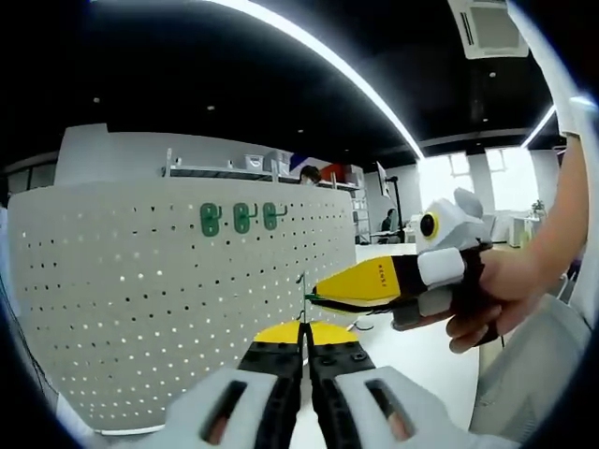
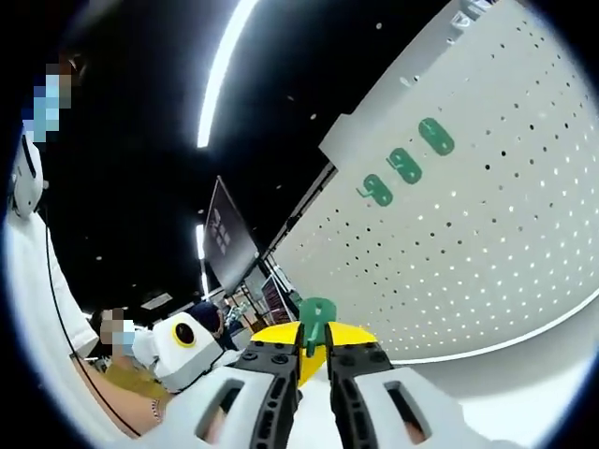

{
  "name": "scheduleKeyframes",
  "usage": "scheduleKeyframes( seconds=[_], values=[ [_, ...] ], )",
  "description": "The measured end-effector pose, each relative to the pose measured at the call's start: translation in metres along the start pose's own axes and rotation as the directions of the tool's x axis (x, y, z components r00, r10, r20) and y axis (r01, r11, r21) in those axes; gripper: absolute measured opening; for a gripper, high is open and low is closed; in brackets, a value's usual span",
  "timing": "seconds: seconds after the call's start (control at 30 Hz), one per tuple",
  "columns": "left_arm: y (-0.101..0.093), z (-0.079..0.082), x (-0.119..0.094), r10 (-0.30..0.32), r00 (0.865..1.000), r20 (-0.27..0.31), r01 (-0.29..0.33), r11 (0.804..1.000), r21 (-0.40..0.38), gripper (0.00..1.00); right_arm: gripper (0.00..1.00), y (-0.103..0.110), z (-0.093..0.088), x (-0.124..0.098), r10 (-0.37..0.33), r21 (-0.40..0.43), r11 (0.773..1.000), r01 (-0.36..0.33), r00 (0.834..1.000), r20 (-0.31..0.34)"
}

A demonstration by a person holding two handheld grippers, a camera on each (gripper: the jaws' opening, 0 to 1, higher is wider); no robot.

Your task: Insert the hook assembly into the mounting plate slot until the hook locks in place.

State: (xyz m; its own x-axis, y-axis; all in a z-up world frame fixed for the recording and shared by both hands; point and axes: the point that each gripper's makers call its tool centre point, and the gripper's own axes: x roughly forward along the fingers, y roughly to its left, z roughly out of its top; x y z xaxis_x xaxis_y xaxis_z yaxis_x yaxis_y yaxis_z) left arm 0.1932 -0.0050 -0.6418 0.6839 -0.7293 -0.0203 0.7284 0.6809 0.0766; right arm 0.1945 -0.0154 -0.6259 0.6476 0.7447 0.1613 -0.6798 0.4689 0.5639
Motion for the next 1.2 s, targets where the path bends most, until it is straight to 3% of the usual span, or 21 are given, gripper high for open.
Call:
scheduleKeyframes(
  seconds=[1.2],
  values=[
    [0.0017, -0.0005, -0.0016, 0.02, 1.0, 0.002, -0.02, 1.0, -0.018, 0.01, 0.01, -0.0001, 0.0012, 0.0056, -0.032, 0.017, 0.999, 0.032, 0.999, 0.01]
  ],
)
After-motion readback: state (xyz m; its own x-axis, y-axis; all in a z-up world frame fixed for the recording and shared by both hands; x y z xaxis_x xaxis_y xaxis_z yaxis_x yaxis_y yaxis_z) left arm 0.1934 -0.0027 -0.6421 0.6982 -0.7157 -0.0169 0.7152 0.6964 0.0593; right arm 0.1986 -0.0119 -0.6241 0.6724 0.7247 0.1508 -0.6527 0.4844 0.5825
